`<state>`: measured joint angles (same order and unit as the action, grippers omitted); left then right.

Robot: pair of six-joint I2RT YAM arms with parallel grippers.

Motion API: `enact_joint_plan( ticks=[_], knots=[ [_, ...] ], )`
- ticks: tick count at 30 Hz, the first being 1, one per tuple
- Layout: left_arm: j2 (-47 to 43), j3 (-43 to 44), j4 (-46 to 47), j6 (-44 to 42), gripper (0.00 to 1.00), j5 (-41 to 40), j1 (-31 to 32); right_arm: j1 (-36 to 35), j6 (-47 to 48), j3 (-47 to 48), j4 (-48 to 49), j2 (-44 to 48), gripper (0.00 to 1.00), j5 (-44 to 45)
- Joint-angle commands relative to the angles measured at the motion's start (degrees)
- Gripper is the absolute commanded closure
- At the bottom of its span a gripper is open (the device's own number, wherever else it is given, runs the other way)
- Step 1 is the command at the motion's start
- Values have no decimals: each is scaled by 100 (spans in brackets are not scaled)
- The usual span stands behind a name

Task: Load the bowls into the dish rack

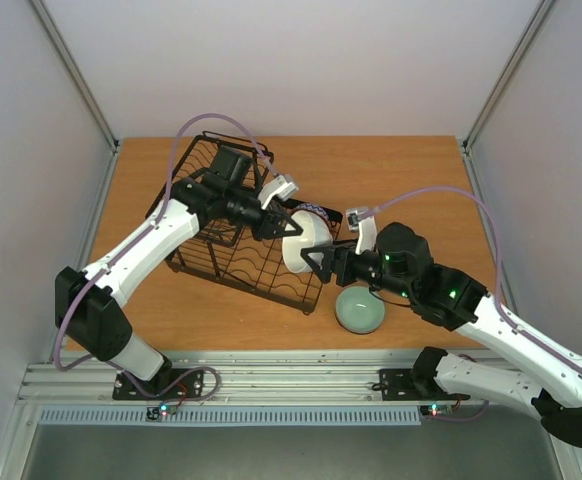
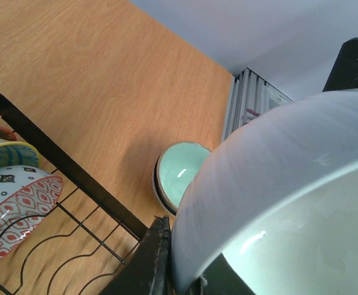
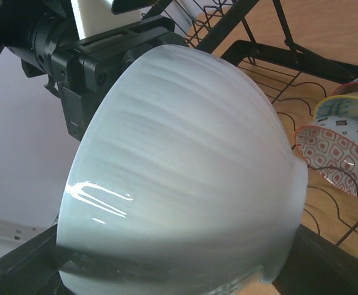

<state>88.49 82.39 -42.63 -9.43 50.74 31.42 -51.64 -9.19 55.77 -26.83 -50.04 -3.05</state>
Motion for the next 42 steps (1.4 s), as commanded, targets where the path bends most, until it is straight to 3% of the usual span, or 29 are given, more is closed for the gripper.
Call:
enact_joint_plan(
  ticks=[1, 3, 5, 6, 8, 9, 12, 16, 23, 32, 42],
  knots=[
    [-86, 16, 196, 120, 100, 495, 13, -13, 375, 220, -29, -111, 85, -137],
    [-101, 23, 180, 109, 100, 350, 13, -15, 506, 352, -196, -177, 98, -101],
    [-111, 35, 171, 108, 99, 12, 20, -13, 661, 512, -428, -232, 99, -1],
    [-116, 40, 156, 108, 94, -210, 26, -13, 738, 605, -580, -252, 99, 117],
    [-126, 56, 137, 44, 54, -650, 35, -13, 988, 776, -958, -305, 99, 474],
    [-134, 62, 121, 39, 41, -852, 39, -13, 1094, 882, -1141, -371, 99, 682],
    [-154, 126, 85, -3, 25, -1640, 77, 2, 1343, 1264, -1803, -676, 99, 1129],
    [-230, 133, 137, -41, 21, -2677, 132, 162, 1782, 1721, -2440, -1325, 99, 1376],
    [-670, -63, 436, -124, 19, -3590, 136, 259, 2729, 2517, -3193, -2561, 98, 1355],
    [-1136, -185, 712, -83, 19, -4223, 39, 211, 3314, 2733, -3369, -3530, 99, 1104],
    [-1301, -126, 759, -28, 19, -4650, -98, -311, 3513, 3195, -3528, -4526, 99, 1892]
  ],
)
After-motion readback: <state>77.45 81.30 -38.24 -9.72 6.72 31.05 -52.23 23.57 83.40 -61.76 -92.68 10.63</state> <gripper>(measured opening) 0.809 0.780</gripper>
